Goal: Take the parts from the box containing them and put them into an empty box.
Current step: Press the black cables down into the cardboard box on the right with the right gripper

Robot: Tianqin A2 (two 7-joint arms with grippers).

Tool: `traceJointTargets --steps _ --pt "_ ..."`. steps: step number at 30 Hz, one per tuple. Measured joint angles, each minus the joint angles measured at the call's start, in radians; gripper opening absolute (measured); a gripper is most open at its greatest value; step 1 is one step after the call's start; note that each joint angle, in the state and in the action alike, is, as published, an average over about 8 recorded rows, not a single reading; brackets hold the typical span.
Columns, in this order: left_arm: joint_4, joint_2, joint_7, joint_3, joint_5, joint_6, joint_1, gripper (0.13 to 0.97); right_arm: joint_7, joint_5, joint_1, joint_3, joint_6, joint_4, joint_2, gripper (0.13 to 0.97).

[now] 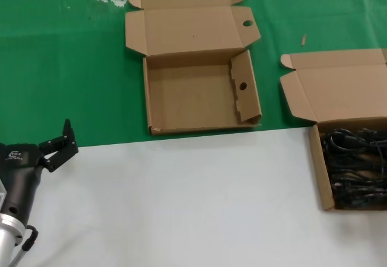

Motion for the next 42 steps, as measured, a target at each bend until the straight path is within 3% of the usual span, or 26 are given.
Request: traceJointTargets --steps 11,26,42 --pt "0.000 0.000 0.000 0.000 0.000 0.000 0.000 0.966 0.095 -0.083 -0.089 0.046 -0.018 0.001 0.049 0.966" --pt "0.000 0.000 0.000 0.000 0.000 0.000 0.000 0.966 0.202 -0.181 -0.115 0.046 -0.040 0.029 0.042 0.966" --pt "0.000 0.000 0.000 0.000 0.000 0.000 0.000 0.966 0.276 -0.288 0.047 -0.072 -0.087 -0.017 0.018 0.966"
